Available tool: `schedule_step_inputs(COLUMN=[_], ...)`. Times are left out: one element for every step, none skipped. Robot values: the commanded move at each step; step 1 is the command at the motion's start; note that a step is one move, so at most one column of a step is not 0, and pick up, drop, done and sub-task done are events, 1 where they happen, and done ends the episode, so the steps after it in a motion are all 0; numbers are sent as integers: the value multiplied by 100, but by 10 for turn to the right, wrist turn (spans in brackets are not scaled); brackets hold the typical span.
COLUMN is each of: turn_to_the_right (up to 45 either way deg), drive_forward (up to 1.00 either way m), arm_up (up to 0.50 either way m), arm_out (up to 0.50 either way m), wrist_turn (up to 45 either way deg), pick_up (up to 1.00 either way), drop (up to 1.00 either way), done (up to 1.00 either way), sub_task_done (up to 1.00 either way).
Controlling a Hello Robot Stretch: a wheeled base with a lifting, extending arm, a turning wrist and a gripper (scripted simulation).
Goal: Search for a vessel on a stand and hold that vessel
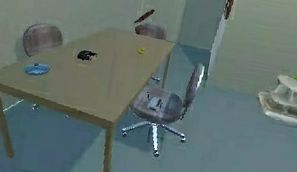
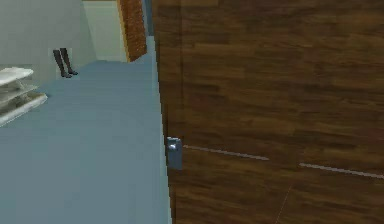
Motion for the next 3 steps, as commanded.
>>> schedule_step_inputs(turn_to_the_right=[30,0,360], drive_forward=[0,40,0], arm_up=[0,0,0], arm_out=[0,0,0], wrist_turn=[0,0,0], pick_up=[0,0,0], drop=[0,0,0], done=[0,0,0], sub_task_done=[0,0,0])
